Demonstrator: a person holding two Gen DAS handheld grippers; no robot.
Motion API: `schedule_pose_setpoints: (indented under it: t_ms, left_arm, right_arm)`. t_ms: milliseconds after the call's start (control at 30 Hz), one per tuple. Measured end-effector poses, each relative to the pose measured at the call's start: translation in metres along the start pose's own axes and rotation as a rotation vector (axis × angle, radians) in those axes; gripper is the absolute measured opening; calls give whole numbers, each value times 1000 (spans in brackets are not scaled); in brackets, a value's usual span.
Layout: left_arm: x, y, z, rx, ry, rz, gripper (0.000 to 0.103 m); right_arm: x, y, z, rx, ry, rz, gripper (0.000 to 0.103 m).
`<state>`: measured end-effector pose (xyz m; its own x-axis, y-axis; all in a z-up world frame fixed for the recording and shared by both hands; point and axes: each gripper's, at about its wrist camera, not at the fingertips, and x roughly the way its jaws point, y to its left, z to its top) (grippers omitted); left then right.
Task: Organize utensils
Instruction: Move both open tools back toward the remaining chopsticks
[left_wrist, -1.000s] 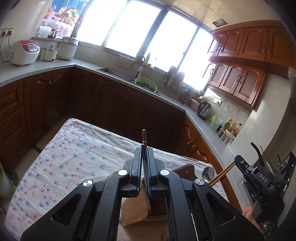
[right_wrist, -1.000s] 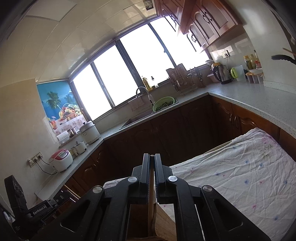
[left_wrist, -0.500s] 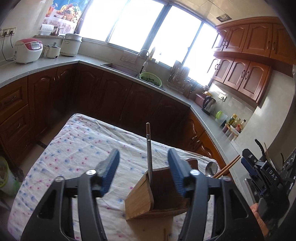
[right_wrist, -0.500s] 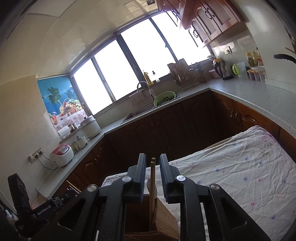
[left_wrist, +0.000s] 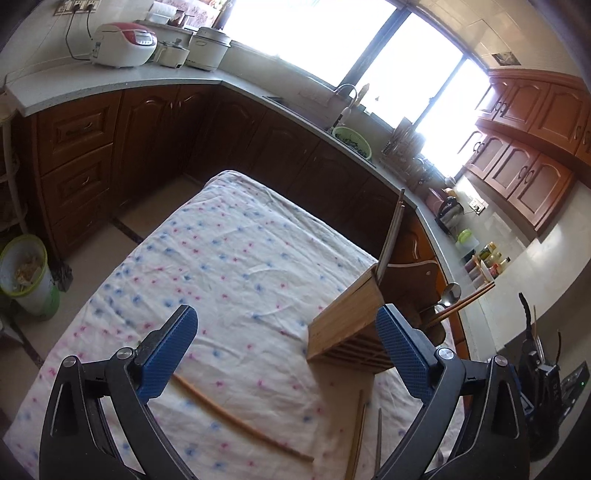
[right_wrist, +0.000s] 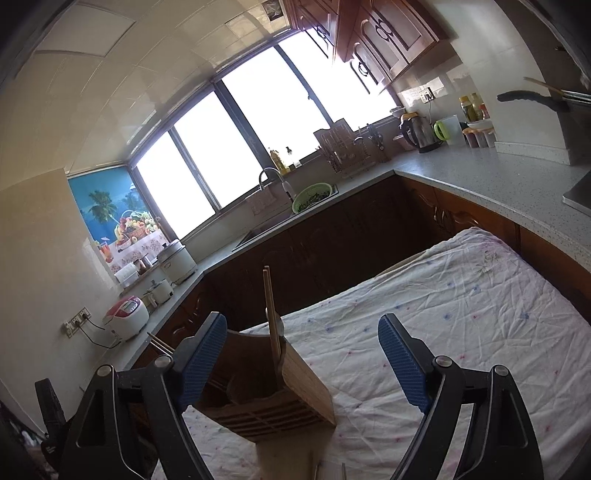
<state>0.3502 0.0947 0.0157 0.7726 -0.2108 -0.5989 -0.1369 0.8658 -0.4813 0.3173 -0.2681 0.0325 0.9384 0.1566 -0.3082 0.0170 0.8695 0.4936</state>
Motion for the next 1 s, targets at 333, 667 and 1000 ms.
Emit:
schedule_pose_setpoints:
  t_ms: [333, 667, 1000]
  left_arm:
    - [-28, 42, -38, -20, 85, 46, 99]
    - [-31, 47, -63, 47, 151, 92, 99]
    - [15, 68, -68, 79, 249, 227, 96]
  right_arm:
    - [-47, -3, -51, -72, 104, -49, 87]
    - [-63, -4, -85, -100, 186, -57, 87]
    - [-45, 5, -108, -157, 280, -66, 83]
